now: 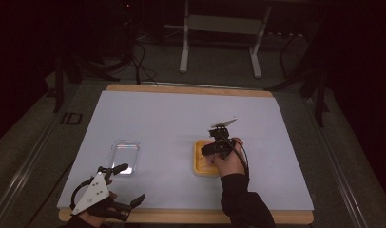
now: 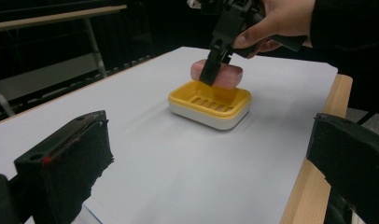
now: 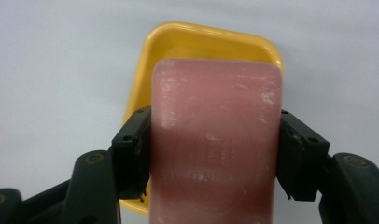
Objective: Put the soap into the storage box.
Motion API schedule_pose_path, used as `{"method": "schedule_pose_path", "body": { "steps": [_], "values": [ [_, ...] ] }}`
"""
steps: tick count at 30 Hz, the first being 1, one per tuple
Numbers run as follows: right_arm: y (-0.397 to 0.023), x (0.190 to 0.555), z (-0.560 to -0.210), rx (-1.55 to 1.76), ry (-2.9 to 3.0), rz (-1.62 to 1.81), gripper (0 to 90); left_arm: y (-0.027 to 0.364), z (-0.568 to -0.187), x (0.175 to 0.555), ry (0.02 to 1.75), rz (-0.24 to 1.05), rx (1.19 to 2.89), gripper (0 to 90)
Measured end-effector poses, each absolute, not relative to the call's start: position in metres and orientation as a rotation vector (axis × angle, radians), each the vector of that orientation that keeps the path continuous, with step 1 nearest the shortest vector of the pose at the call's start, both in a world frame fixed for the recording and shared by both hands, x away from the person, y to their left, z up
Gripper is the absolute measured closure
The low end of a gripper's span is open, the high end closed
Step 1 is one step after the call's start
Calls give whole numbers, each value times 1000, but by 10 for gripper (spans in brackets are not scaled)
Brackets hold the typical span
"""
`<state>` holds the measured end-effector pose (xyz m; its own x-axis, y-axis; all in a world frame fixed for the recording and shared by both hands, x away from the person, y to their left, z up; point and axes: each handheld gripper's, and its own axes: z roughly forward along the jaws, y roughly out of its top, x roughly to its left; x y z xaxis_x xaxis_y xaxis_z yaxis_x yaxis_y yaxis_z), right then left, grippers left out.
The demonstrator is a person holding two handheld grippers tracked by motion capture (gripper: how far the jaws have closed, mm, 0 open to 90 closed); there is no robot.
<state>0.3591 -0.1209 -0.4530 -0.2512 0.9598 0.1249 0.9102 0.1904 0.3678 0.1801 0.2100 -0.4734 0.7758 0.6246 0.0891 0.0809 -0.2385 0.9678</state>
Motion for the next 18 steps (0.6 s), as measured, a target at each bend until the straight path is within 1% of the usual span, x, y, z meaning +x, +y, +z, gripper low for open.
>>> {"method": "schedule_pose_path", "body": {
  "steps": [9, 18],
  "values": [
    [-105, 361, -467, 1843, 2313, 581, 374, 210, -474, 180, 547, 551, 1757, 2],
    [-100, 362, -479, 1876, 2288, 590, 374, 211, -473, 180, 543, 548, 1756, 2]
  ]
}}
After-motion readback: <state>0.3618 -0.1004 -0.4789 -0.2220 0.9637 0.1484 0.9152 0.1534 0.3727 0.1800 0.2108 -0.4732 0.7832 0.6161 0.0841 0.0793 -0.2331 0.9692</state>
